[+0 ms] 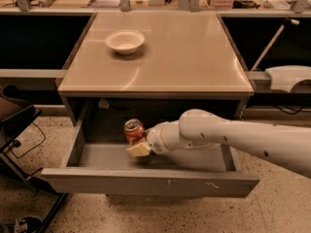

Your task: Place coke can into top drawer

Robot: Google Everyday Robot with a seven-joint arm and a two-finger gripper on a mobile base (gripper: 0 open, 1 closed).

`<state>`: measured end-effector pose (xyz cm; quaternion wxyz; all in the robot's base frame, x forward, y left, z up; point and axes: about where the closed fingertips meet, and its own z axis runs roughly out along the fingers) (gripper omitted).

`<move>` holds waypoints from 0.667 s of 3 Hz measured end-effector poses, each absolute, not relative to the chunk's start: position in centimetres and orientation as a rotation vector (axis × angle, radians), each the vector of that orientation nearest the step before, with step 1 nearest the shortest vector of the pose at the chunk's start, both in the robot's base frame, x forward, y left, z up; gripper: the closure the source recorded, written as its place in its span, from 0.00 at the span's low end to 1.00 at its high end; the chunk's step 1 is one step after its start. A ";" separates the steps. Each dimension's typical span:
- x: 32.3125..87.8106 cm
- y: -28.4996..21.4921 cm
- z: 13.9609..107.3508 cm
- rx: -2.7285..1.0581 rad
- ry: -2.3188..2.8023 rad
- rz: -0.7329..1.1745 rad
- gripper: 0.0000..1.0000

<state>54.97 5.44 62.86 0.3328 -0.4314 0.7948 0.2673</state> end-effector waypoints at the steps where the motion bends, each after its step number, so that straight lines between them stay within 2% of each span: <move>1: 54.9 5.8 62.0 -1.130 2.091 0.698 1.00; 2: 54.9 5.8 62.0 -1.131 2.091 0.698 0.81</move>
Offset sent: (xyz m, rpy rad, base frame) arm -0.0007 0.0029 -0.0076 -0.0077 0.0105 0.0002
